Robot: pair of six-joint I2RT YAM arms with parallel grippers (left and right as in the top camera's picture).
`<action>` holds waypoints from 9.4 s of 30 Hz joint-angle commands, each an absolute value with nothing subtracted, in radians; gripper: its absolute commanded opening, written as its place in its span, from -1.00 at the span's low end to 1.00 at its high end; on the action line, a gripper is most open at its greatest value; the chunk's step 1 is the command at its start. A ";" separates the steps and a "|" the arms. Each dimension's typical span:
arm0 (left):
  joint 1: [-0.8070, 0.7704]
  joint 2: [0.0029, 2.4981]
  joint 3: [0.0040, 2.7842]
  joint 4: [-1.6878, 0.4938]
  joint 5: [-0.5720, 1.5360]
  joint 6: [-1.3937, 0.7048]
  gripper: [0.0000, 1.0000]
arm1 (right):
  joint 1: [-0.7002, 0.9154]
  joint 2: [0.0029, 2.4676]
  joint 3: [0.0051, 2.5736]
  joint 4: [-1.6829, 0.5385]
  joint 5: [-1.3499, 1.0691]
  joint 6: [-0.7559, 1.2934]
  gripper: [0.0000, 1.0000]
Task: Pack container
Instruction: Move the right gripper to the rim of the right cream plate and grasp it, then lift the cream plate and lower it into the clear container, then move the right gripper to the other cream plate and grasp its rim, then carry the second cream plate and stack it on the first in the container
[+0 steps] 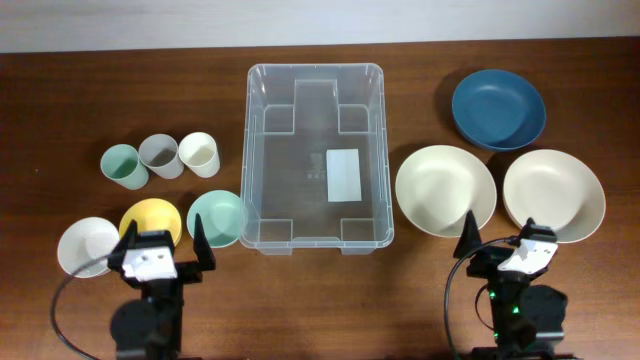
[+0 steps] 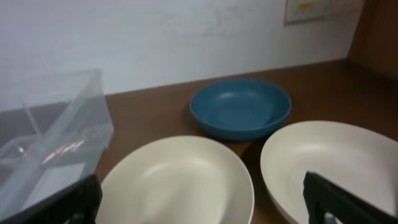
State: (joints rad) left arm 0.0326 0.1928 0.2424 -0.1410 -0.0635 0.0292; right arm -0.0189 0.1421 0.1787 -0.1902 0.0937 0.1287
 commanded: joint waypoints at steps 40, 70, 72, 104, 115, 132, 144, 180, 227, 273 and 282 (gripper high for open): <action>0.038 1.129 1.159 -0.823 0.057 0.015 0.99 | -0.944 1.647 1.102 -0.759 -0.439 0.131 0.98; 0.038 1.129 1.159 -0.819 0.057 0.015 0.99 | -0.926 1.763 0.847 -0.331 -0.488 0.200 0.56; 0.038 1.129 1.159 -0.819 0.057 0.015 0.99 | -0.908 1.763 0.847 -0.324 -0.490 0.200 0.43; 0.038 1.129 1.159 -0.819 0.057 0.015 0.99 | -0.891 1.757 0.849 -0.325 -0.490 0.250 -0.93; 0.038 1.129 1.159 -0.815 0.057 0.015 0.99 | -0.891 1.460 0.915 -0.453 -0.485 0.324 -0.92; 0.038 1.129 1.159 -0.816 0.057 0.015 0.99 | -0.065 1.434 1.689 -1.047 -0.339 0.191 -0.92; 0.038 1.129 1.159 -0.816 0.057 0.015 0.99 | 0.265 1.980 2.050 -1.118 -0.241 0.135 -0.92; 0.038 1.131 1.159 -0.816 0.057 0.015 0.99 | 0.272 2.065 2.198 -1.100 0.120 0.196 -0.10; 0.038 1.131 1.159 -0.816 0.057 0.015 0.99 | -0.287 1.772 1.113 -0.787 -0.337 0.242 0.73; 0.038 1.131 1.159 -0.816 0.057 0.015 0.99 | -0.208 1.846 1.085 -0.714 -0.250 0.310 -0.83; 0.038 1.131 1.159 -0.816 0.057 0.015 0.99 | -0.271 1.844 1.085 -0.721 -0.251 0.315 -0.92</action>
State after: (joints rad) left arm 0.0326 1.1305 1.1412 -0.8188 0.0494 0.0212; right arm -0.2497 1.8359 1.0935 -0.7177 -0.2638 0.3107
